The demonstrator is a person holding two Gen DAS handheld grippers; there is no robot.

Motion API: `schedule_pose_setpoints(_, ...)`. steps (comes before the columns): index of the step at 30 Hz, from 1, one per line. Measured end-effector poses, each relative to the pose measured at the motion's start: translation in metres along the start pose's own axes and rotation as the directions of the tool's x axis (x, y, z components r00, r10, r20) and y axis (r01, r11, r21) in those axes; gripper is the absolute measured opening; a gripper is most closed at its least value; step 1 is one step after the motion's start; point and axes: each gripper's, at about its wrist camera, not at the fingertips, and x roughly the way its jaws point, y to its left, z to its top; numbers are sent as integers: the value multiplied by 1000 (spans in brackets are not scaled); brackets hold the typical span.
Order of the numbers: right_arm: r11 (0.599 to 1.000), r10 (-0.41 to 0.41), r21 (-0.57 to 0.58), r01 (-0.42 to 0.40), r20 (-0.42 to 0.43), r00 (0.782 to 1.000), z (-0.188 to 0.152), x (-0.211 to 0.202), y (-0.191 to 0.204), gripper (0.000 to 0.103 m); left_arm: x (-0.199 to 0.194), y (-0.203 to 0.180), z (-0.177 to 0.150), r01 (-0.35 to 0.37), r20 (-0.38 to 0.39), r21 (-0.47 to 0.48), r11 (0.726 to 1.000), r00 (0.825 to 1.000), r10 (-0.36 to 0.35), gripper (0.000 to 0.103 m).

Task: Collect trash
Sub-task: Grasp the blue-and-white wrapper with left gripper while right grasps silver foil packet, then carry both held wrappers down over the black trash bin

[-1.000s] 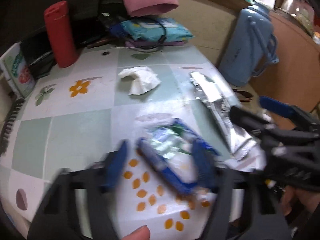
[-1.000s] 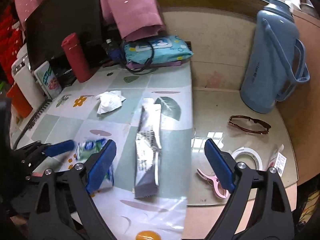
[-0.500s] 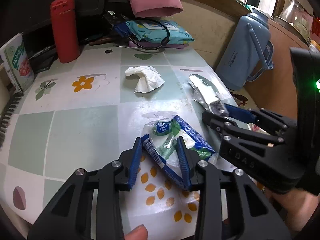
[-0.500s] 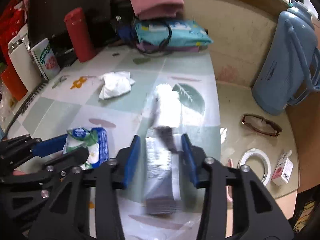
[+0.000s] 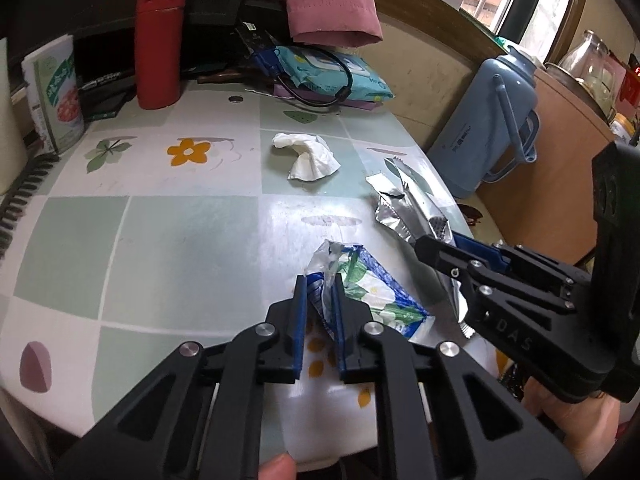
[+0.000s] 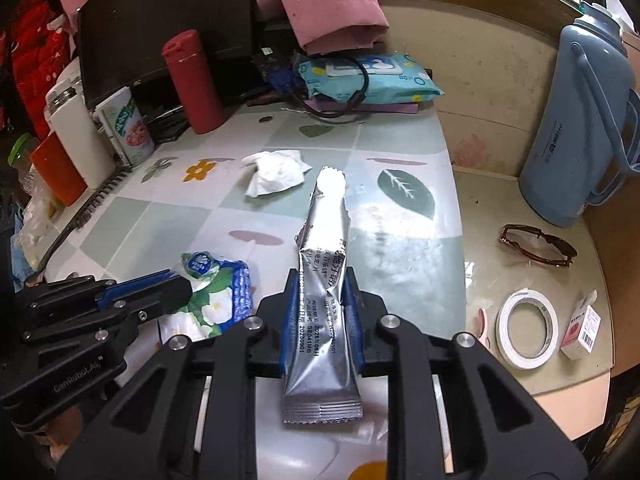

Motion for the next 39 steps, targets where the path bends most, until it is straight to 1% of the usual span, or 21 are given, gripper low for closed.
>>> schedule_pose_setpoints(4,1000,8,7,-8,11,1000,-5,-9,4,22,-12,0,-3,14,18,0,1000,1000,-14,9)
schedule_pose_setpoints(14,1000,22,8,-22,59,998,-15,-43,18,22,-43,0,-12,22,64,-2,1000,998,-22,8)
schedule_pose_setpoints(21,999,37,11,-38,85,996,-37,-75,32,22,-74,-4,-27,25,92,4,1000,995,-25,8)
schedule_pose_setpoints(24,999,36,4,-37,88,995,-52,-90,42,22,-89,-7,-40,17,101,18,1000,995,-19,8)
schedule_pose_setpoints(29,999,50,4,-50,97,994,-78,-112,59,22,-109,-4,-68,21,100,14,1000,995,-22,8)
schedule_pose_setpoints(34,998,57,-18,-56,104,993,-109,-129,82,22,-124,0,-104,20,86,6,1000,996,-21,8)
schedule_pose_setpoints(39,998,69,-20,-67,89,994,-145,-134,99,22,-128,9,-142,5,57,-4,1000,998,-4,8)
